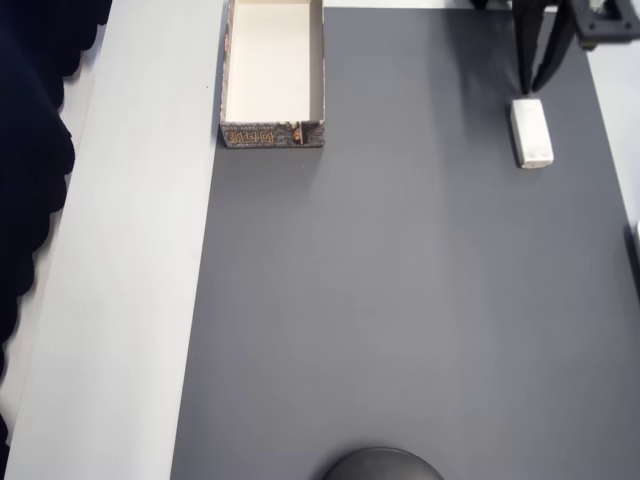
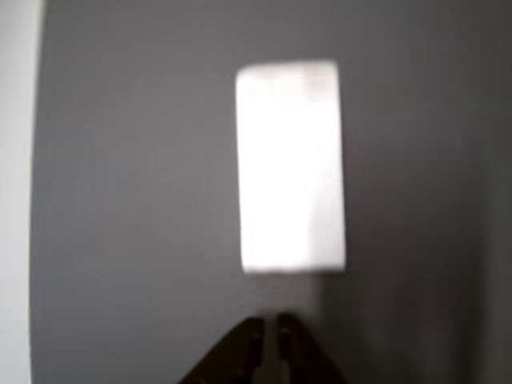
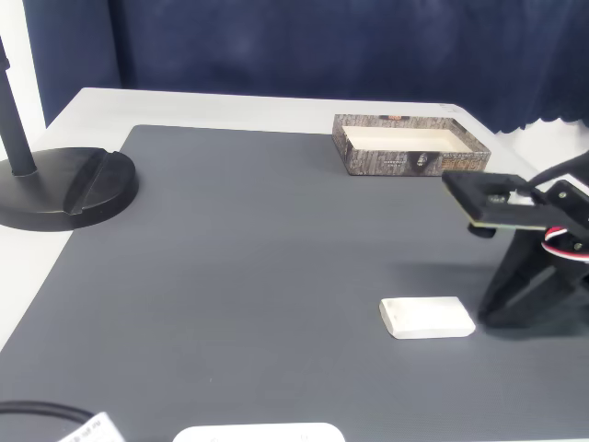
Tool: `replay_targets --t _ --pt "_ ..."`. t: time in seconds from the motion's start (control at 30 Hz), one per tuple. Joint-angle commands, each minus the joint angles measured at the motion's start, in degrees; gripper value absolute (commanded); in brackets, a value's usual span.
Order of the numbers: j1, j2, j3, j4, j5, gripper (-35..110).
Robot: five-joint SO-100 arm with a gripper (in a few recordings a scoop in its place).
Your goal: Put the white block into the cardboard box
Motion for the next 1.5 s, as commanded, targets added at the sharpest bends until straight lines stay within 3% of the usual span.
replay_targets --t 0.0,0.83,1.47 --pt "0.8 -6.7 -10.1 0.8 -0.2 -2" --pt "5.0 -55.7 -42.4 -0.1 -1.3 -2" --pt "4.0 -67.2 -49.2 -4.0 0.2 -2"
